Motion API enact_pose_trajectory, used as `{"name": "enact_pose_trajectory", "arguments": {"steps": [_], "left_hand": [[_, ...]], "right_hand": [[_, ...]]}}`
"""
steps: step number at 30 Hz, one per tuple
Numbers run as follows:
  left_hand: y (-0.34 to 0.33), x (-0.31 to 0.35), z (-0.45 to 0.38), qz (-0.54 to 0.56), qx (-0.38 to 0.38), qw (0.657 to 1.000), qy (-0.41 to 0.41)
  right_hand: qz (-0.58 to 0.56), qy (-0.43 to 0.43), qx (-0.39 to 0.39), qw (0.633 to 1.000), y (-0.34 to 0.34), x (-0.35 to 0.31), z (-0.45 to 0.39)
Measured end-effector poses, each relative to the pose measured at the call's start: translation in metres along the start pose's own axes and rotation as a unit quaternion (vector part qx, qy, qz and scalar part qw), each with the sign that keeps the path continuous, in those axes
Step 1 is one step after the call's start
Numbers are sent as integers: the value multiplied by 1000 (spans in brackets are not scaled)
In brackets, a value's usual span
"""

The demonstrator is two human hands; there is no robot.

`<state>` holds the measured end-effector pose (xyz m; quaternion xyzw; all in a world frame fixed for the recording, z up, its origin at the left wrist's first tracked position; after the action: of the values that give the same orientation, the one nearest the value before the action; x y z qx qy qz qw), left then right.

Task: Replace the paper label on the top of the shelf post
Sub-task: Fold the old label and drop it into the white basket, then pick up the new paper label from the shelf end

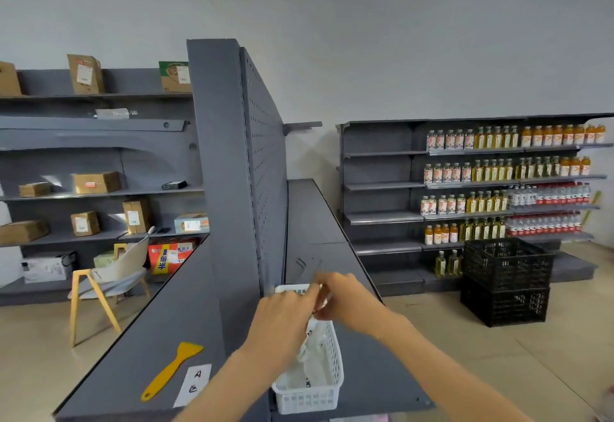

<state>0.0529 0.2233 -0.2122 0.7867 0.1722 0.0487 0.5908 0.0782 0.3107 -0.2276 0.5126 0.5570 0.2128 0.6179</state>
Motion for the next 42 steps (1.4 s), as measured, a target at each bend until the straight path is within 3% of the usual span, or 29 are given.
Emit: {"name": "enact_pose_trajectory", "arguments": {"steps": [7, 10, 16, 20, 23, 25, 27, 29, 32, 37, 40, 42], "left_hand": [[-54, 4, 2, -113, -87, 989, -29], [-67, 2, 5, -117, -120, 985, -27], [-69, 1, 12, -62, -112, 989, -78], [-46, -10, 45, 41, 20, 985, -168], [-40, -41, 83, 143, 107, 964, -199], [-34, -69, 105, 221, 136, 948, -183], [-33, -104, 119, 309, 143, 932, -122], [-45, -135, 122, 347, 126, 927, -70], [-74, -179, 115, 324, 69, 943, -39], [-130, -236, 103, 262, -35, 964, -15], [-158, -248, 95, 301, -140, 943, -16], [-166, -254, 89, 343, -165, 925, -12]], "right_hand": [[12, -61, -29, 998, -52, 36, -12], [7, -70, -48, 996, -70, 45, -15], [31, -76, -65, 995, -68, 50, -18], [50, -68, -70, 994, -53, 40, -8], [-15, -44, -59, 997, -34, 12, 12], [-75, -12, -80, 994, -28, -20, 24], [-120, 23, -175, 977, -42, -64, 31], [-136, 59, -266, 952, -64, -109, 33], [-135, 81, -318, 935, -101, -162, 21], [-52, 34, -293, 954, -168, -183, -30], [-8, -23, -276, 961, -198, -164, -61], [16, -68, -276, 959, -216, -145, -79]]}}
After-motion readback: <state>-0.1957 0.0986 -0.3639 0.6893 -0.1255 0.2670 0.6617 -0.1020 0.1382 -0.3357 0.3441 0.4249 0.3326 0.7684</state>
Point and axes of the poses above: each hand's wrist, its own z-axis away from the middle knuckle, its own y-axis out of the back of the hand, x = y × z, the point moved 10 cm from there along -z, towards the middle knuckle, and after that the axes turned 10 degrees about -x, right-handed, at the moved point
